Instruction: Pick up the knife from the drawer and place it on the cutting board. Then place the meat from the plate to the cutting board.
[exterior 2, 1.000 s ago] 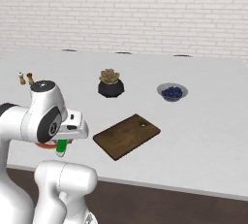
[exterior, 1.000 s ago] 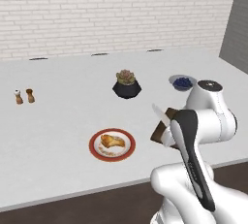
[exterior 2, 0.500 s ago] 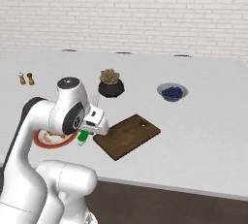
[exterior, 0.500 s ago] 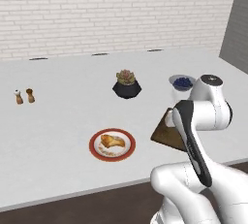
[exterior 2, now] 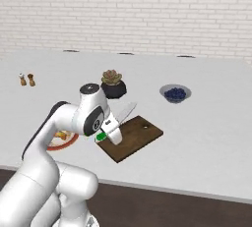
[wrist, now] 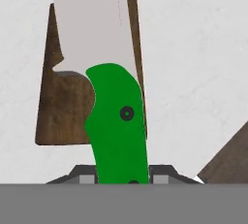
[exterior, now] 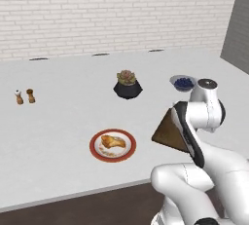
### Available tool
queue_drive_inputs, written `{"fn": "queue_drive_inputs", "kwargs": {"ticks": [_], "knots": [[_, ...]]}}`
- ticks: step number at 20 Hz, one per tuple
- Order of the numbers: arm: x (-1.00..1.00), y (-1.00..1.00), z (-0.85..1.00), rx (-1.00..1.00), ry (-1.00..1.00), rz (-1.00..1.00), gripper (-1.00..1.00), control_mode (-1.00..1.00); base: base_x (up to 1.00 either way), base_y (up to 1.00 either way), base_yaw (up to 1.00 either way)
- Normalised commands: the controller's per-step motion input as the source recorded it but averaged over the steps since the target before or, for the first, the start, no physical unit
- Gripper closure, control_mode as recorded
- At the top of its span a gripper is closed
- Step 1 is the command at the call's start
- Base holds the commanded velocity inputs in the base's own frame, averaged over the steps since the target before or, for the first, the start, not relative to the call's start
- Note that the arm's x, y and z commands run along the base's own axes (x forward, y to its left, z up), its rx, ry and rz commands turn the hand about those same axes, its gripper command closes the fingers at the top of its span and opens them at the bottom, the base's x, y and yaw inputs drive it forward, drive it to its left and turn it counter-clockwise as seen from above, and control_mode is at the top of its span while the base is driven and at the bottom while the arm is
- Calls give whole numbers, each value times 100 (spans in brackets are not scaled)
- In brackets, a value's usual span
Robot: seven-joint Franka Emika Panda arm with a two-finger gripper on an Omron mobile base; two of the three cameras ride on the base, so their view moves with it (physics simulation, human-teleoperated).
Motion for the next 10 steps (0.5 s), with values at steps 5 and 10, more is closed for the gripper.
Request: {"fn": "queue_drive_inputs", "kwargs": {"ticks": [5,10], "knots": [[49,-33,-23,15,0,-25,100,-100,0,0,0],[46,0,-40,0,3,-2,100,-100,0,0,0]]}}
